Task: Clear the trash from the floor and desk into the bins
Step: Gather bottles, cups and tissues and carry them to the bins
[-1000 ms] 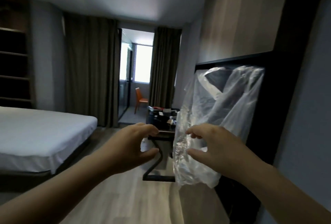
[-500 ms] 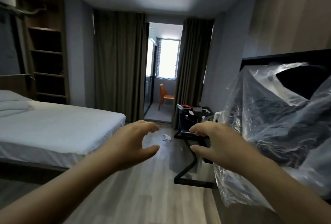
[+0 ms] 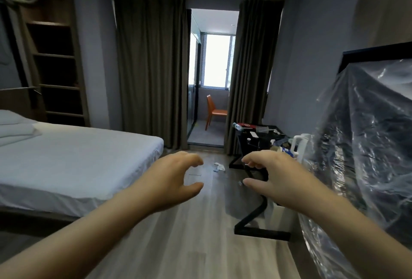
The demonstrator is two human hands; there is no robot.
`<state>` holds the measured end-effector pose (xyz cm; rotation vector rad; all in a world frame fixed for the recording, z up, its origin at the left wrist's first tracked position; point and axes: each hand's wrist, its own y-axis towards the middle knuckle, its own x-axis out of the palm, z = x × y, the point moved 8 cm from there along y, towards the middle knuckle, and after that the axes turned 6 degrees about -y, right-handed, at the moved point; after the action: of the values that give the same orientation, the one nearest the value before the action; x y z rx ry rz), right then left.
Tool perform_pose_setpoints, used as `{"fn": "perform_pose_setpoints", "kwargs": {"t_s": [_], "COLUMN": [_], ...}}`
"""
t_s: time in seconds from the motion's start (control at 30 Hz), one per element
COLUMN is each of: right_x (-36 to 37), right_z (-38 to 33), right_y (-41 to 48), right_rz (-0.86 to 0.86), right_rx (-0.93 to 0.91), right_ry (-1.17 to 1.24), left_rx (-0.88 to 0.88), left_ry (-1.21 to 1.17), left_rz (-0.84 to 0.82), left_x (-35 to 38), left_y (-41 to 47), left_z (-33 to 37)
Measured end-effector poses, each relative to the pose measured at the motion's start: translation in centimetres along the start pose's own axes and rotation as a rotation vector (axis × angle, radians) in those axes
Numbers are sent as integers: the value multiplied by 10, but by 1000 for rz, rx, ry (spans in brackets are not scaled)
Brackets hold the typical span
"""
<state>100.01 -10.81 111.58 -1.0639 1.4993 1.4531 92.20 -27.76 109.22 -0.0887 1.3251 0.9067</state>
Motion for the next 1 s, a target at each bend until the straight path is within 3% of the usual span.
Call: {"fn": "perform_pose_setpoints", "kwargs": {"t_s": [0.5, 1.0], "right_x": [157, 319], "right_z": [27, 66], "right_y": [262, 481], "right_rz": [-131, -246], "right_rx": [12, 300], "right_ry": [31, 106], "left_rx": [-79, -2], "left_ry": [-36, -186], "left_rz": [-93, -281], "left_x": [48, 143], "left_y": [174, 369], "left_z": [-236, -463]}}
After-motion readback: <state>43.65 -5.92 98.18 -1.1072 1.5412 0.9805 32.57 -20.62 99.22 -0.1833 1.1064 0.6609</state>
